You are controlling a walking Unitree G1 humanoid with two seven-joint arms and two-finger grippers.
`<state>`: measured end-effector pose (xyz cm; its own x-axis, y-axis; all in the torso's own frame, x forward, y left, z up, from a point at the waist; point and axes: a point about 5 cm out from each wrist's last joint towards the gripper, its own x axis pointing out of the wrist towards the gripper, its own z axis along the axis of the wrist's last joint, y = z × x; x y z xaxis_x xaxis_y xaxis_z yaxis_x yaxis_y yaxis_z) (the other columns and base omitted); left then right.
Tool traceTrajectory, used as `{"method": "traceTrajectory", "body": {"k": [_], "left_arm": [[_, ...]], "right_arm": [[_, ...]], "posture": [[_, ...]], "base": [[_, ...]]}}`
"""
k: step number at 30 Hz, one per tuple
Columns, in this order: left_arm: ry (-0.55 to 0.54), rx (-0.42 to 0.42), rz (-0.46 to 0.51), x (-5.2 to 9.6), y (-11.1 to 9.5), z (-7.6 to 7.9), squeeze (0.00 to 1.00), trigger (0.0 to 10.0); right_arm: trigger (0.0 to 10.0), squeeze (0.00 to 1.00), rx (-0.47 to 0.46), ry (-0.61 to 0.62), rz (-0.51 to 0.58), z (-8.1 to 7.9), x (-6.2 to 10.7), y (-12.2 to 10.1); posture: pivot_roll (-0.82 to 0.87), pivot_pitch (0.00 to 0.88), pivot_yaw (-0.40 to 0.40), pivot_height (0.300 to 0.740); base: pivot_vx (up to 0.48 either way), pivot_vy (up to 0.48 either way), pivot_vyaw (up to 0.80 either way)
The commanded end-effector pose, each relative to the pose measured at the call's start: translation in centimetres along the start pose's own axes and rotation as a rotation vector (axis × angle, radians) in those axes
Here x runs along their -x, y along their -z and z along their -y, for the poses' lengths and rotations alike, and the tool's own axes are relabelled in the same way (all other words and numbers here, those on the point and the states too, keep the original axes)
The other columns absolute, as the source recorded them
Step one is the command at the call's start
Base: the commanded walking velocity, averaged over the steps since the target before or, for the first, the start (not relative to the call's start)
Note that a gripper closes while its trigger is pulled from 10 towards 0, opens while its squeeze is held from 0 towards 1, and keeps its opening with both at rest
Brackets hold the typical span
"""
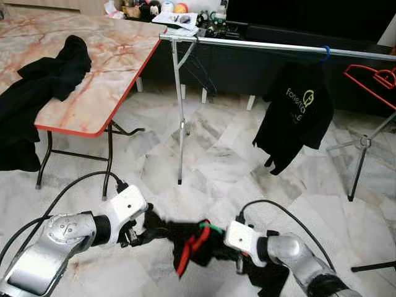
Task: Hang hanger
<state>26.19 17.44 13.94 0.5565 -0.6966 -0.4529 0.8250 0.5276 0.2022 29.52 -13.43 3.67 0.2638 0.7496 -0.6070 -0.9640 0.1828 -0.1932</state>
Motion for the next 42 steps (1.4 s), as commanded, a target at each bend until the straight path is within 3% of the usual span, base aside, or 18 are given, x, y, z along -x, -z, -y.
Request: {"method": "traceTrajectory", "body": {"k": [1,10,15,24,32,42], "left_arm": [[0.078,0.037,-0.007,-0.2,0.8,1.1,0.0,10.0],[0.204,0.066,-0.019,-0.2,1.2,2.2,0.0,10.0],[0.192,0.065,-0.009,-0.6,1.3,2.0,0.0,10.0],[0.216,0.061,0.006,-1.0,1.1,2.1,0.0,10.0],[0.306,0.085,0.016,-1.2,1.0,3.2,0.0,10.0],[0.351,0.094,0.021,-0.9,1.0,3.6,0.0,10.0]], "right_arm": [[0.0,0.0,0.033,-0.025,0.07,0.1,0.1,-1.0],[0.0,0.0,0.061,-0.05,0.142,0.4,-0.3,-2.5],[0.0,0.0,0.076,-0.119,0.191,0.0,-0.3,-3.1],[0.0,0.0,0.085,-0.165,0.197,-0.4,-0.1,-3.0],[0.0,0.0,0.097,-0.192,0.238,-0.6,-0.4,-3.9],[0.0,0.0,0.114,-0.176,0.208,-0.5,-0.6,-3.8]], "posture": [[0.11,0.133,-0.054,0.74],[0.11,0.127,-0.057,0.74],[0.11,0.12,-0.057,0.74],[0.1,0.106,-0.056,0.74],[0.1,0.084,-0.057,0.74],[0.11,0.071,-0.055,0.74]], "base": [[0.0,0.0,0.0],[0.0,0.0,0.0],[0.0,0.0,0.0],[0.0,0.0,0.0],[0.0,0.0,0.0],[0.0,0.0,0.0]]}}
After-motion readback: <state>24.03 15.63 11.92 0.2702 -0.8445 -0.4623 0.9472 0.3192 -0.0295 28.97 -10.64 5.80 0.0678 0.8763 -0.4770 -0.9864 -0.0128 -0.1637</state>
